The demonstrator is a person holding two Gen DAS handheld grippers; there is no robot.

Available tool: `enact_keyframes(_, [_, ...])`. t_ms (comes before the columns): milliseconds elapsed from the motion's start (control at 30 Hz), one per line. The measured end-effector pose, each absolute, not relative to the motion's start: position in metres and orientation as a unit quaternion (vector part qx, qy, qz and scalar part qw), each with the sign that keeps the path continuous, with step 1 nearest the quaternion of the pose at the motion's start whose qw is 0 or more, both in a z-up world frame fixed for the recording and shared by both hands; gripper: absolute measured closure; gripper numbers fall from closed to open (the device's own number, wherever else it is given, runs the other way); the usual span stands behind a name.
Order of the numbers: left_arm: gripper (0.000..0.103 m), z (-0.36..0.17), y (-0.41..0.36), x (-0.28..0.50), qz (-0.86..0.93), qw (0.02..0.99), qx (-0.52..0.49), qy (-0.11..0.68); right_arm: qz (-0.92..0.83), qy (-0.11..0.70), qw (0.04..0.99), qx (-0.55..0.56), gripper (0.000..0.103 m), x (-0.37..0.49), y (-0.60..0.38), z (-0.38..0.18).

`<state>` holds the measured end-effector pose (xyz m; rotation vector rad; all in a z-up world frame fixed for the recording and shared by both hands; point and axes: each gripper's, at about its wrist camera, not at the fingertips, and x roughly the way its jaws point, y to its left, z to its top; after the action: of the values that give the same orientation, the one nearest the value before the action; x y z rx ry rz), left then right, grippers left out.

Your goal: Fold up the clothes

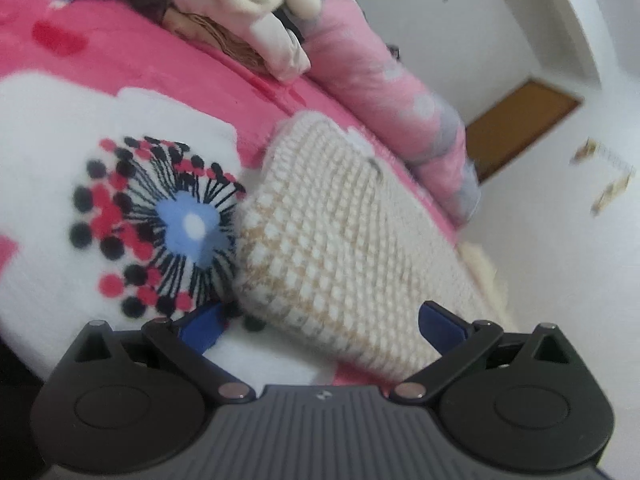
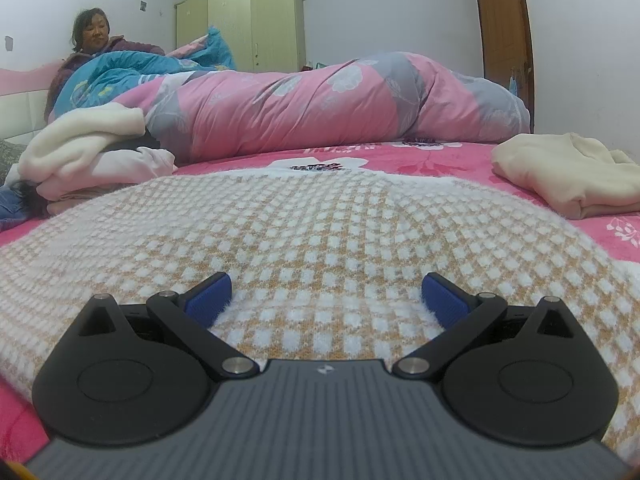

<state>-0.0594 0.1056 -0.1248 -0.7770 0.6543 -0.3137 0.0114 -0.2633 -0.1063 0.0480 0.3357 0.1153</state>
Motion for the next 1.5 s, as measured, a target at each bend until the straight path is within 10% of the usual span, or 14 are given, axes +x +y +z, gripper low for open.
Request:
enact_keyframes(167, [0.023, -0.118, 0.125, -0.04, -0.172, 0.863, -0.362, 0.309, 0.057, 0.166, 0.984, 0.024, 0.001, 0.011, -0.263, -0.106])
enact_keyframes(600, [0.015, -0.117, 0.128, 0.097, -0.346, 0.772, -0.306, 0.436, 0.057, 0.16, 0.985, 0.026, 0.001, 0.011, -0.263, -0.107])
enact_keyframes(833, [0.054, -0.128, 0.117, 0.124, -0.36, 0.76, -0.29, 0.457, 0.06, 0.182, 0.98, 0.044, 0.001, 0.016, -0.261, -0.093])
enact_keyframes(1500, [0.078, -0.051, 0.101, 0.102, -0.33, 0.774, -0.328, 0.428, 0.093, 0.229, 0.969, 0.011, 0.001, 0.039, -0.234, -0.087])
